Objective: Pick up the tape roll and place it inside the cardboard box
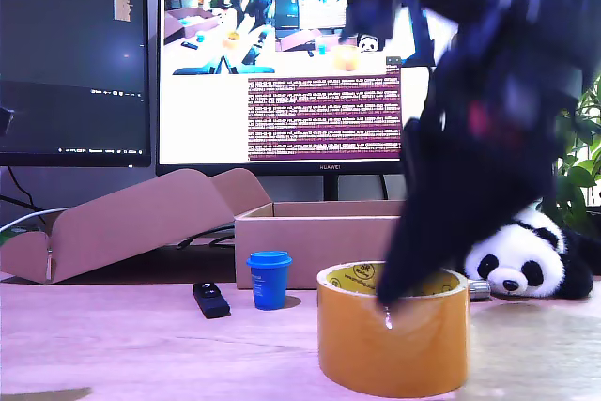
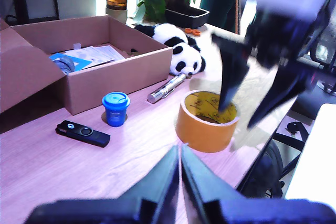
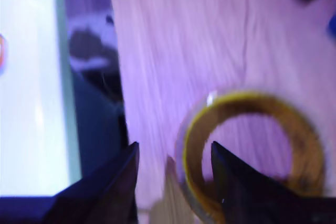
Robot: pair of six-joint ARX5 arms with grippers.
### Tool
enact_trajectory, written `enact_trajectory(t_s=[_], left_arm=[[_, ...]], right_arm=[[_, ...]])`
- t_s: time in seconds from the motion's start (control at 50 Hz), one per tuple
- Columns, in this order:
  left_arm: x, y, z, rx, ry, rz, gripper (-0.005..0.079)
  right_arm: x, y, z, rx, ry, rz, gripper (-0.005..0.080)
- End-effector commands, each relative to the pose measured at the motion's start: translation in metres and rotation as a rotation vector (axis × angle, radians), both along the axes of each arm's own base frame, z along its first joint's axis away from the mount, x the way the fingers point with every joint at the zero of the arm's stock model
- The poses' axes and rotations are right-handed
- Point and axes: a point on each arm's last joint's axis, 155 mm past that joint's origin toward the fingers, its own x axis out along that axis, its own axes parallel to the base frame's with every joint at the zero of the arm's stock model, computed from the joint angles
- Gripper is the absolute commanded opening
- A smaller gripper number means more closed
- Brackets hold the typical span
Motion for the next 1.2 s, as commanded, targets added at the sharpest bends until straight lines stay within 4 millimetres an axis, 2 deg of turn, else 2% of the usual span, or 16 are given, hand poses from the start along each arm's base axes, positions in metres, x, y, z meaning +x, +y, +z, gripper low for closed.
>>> enact_trajectory(t_s=[0.0,0.22,0.34,0.48,0.6,0.76,0.96,1.04,1.18], left_arm=[[0.001,-0.001,-0.008,0.007,0.0,-0.001,-0.0021],[0.001,-0.001,-0.007,0.007,-0.001,-0.001,-0.0021],[0.001,-0.001,-0.007,0.007,0.0,-0.001,-0.0021],[0.001,-0.001,-0.007,0.007,0.0,-0.001,-0.0021],[0.001,0.0,-0.008,0.007,0.001,-0.001,-0.0021],[0.002,0.0,-0.008,0.009,0.0,0.006,-0.0021],[0.006,0.002,-0.006,0.008,-0.013,0.027,-0.0021],[0.009,0.004,-0.002,0.013,-0.041,0.043,-0.0021],[0.016,0.007,0.009,-0.003,-0.09,0.078,-0.0021]], right_arm=[[-0.002,-0.002,-0.009,-0.029,0.0,0.013,0.0385],[0.001,-0.008,-0.026,-0.087,-0.002,0.039,0.0361],[0.0,-0.007,-0.028,-0.089,0.0,0.04,0.025],[0.002,-0.004,-0.024,-0.082,-0.002,0.038,-0.0021],[0.006,0.002,-0.014,-0.072,-0.008,0.035,-0.001],[0.012,0.011,0.01,-0.065,-0.004,0.022,-0.001],[0.021,0.02,0.051,-0.062,-0.008,0.023,-0.001],[0.033,0.029,0.069,-0.027,-0.057,0.018,-0.001],[0.073,0.039,0.096,0.009,-0.225,-0.042,-0.001]])
